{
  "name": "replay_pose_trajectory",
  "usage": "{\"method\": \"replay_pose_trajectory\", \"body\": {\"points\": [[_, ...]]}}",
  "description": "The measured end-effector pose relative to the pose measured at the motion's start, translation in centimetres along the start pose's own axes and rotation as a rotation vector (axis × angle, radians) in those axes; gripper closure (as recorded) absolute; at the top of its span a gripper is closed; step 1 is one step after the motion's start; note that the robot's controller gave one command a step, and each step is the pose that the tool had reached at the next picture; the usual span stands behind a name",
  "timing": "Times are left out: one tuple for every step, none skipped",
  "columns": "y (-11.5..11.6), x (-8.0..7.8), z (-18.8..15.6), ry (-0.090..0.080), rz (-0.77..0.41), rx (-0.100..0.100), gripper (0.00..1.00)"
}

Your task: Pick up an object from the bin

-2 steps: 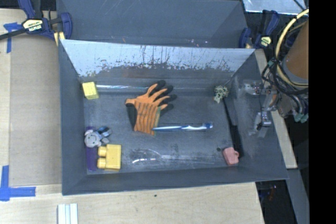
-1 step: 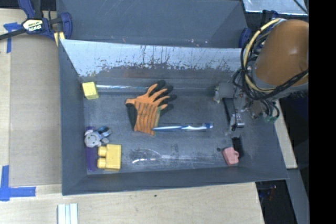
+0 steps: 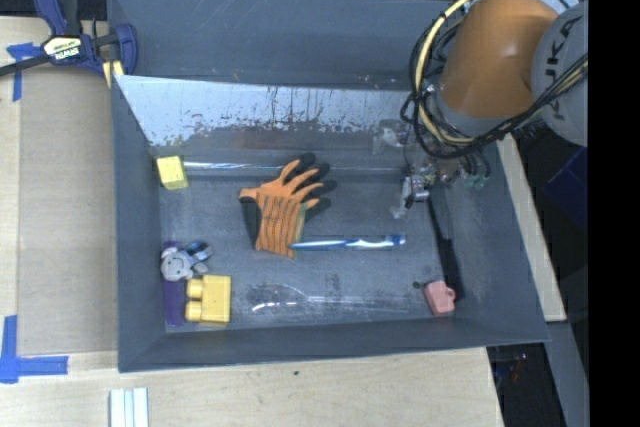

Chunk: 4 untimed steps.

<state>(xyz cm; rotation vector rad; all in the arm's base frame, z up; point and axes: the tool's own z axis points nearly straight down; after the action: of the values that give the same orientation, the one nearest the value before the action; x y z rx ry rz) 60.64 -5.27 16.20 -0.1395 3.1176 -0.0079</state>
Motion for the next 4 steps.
{"method": "replay_pose_trajectory", "body": {"points": [[-0.1, 0.6, 2.3, 0.012, 0.055, -0.002, 0.00], [7.4, -0.9, 7.7, -0.003, -0.130, 0.000, 0.00], [1.1, 0.8, 8.9, 0.002, -0.068, 0.005, 1.00], [1.2, 0.8, 8.9, 0.001, -0.070, 0.004, 1.00]]}}
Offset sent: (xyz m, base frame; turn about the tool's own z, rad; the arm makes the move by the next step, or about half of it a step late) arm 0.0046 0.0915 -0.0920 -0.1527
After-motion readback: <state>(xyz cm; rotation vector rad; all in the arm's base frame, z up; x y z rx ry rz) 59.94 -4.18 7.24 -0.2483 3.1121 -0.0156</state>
